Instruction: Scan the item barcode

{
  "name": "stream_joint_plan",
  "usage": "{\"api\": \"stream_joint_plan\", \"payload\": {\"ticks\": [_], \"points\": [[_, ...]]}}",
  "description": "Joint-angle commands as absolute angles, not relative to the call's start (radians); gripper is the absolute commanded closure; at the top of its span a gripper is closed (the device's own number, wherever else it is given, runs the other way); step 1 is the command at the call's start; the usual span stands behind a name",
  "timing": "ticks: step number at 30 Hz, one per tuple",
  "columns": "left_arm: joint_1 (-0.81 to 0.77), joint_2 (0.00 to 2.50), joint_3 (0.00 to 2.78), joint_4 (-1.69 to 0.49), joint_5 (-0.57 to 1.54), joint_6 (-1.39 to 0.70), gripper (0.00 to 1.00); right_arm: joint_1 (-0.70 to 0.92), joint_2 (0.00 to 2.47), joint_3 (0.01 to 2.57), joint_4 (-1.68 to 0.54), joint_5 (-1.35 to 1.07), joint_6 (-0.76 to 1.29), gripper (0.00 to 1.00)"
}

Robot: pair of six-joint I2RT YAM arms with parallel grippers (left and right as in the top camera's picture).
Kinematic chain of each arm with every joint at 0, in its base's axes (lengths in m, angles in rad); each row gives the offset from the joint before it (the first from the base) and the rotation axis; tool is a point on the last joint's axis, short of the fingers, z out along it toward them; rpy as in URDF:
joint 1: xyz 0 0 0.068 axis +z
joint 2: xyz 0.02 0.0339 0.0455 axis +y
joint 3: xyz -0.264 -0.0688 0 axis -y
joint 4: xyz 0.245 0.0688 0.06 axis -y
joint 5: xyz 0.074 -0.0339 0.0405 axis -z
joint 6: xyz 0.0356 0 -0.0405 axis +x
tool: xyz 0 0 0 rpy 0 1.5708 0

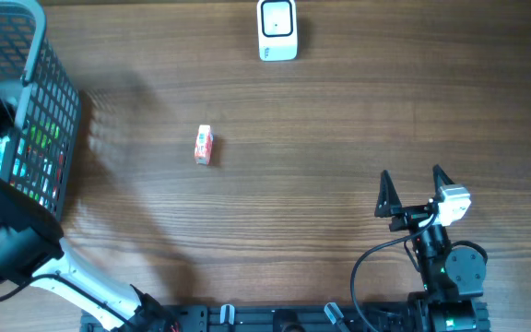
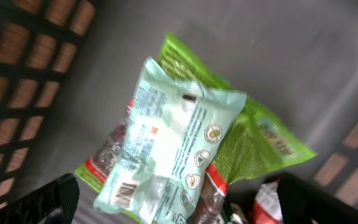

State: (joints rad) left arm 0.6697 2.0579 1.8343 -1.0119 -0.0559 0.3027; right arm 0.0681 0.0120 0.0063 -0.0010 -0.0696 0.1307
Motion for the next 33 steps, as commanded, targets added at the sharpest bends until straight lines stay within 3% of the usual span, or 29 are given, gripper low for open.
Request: {"api": "stream_joint_plan", "payload": {"ticks": [1, 20, 22, 23, 24, 26, 29, 33], "points": [[0.672, 2.103, 1.746, -0.966, -0.073, 0.42, 0.0, 0.063, 0.007, 0.005, 0.002, -0.06, 0.131, 0.0], [0.709, 2.334, 1.696, -0.916, -0.004, 0.438, 0.01, 0.063, 0.007, 0.005, 0.002, -0.06, 0.131, 0.0], [0.709, 2.342, 1.685, -0.912, -0.004, 0.438, 0.24, 0.063, 0.007, 0.005, 0.002, -0.06, 0.131, 0.0], [0.709, 2.342, 1.682, -0.908, 0.004, 0.438, 0.41, 0.063, 0.007, 0.005, 0.002, -0.06, 0.132, 0.0], [0.709, 2.342, 1.682, -0.907, 0.021, 0.438, 0.64, 0.063, 0.007, 0.005, 0.002, -0.06, 0.131, 0.0], [0.709, 2.342, 1.682, -0.907, 0.06, 0.438, 0.86, 0.063, 0.007, 0.005, 0.002, -0.06, 0.131, 0.0], [0.709, 2.335, 1.699, -0.907, 0.078, 0.395, 0.96, 0.063, 0.007, 0.005, 0.002, -0.06, 0.131, 0.0], [0.709, 2.247, 1.818, -0.941, 0.078, 0.288, 0.96, 0.063, 0.007, 0.005, 0.002, -0.06, 0.131, 0.0]]}}
